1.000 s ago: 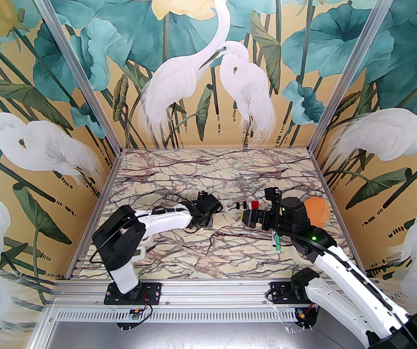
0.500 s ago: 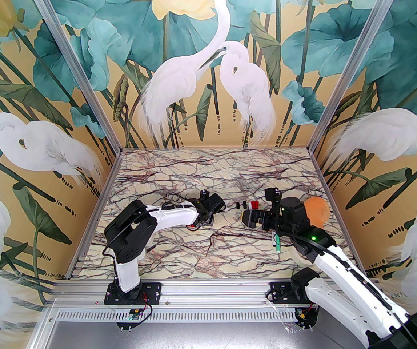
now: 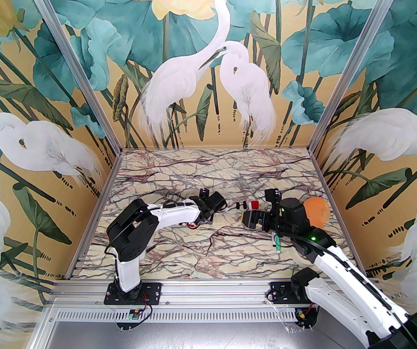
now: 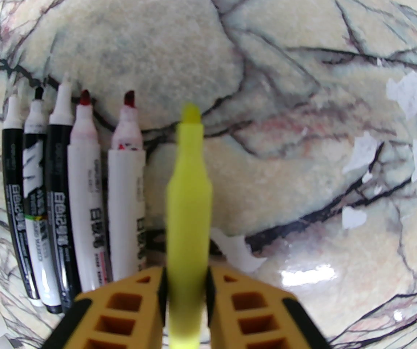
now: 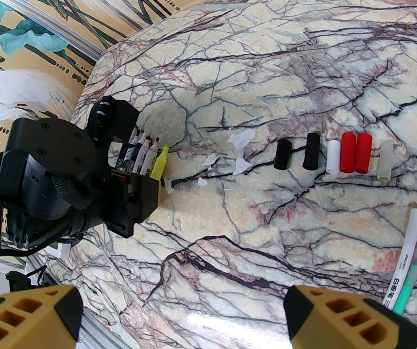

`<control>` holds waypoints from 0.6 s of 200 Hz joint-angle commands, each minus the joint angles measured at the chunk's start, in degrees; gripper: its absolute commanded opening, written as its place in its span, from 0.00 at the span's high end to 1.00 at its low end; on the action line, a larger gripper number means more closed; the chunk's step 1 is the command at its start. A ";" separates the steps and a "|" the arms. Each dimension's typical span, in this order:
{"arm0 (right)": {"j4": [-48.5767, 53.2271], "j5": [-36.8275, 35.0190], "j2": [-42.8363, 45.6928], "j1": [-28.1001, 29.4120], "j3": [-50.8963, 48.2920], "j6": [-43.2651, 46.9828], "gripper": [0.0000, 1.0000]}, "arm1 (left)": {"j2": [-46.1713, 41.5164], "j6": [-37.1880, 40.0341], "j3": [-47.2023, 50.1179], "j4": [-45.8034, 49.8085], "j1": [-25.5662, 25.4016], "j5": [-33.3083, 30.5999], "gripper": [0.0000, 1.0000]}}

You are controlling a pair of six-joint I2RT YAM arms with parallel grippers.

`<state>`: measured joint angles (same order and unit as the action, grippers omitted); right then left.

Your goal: Open the pen caps

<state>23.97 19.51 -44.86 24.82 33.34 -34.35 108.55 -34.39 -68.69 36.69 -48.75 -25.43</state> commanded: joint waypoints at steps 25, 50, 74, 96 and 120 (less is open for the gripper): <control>3.94 -3.95 0.48 0.27 0.48 -0.91 0.00 | -2.35 0.84 -1.19 2.38 0.06 -0.37 0.70; 10.87 -11.05 -0.74 0.20 2.81 -2.42 0.15 | -7.64 1.43 1.00 -0.61 -0.37 5.48 0.70; 15.89 -17.30 -3.29 0.20 3.88 -3.97 0.28 | -14.43 2.63 5.69 -7.46 -0.59 15.33 0.66; 16.78 -20.52 -5.21 -0.27 3.25 -5.40 0.36 | -20.31 2.34 10.92 -15.16 -0.88 23.29 0.56; 17.95 -23.02 -8.03 -2.82 2.98 -6.16 0.44 | -25.62 1.27 16.82 -24.44 -1.23 30.06 0.38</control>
<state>38.48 2.13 -50.78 24.18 35.79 -38.87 86.89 -32.93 -56.75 23.51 -49.45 -6.35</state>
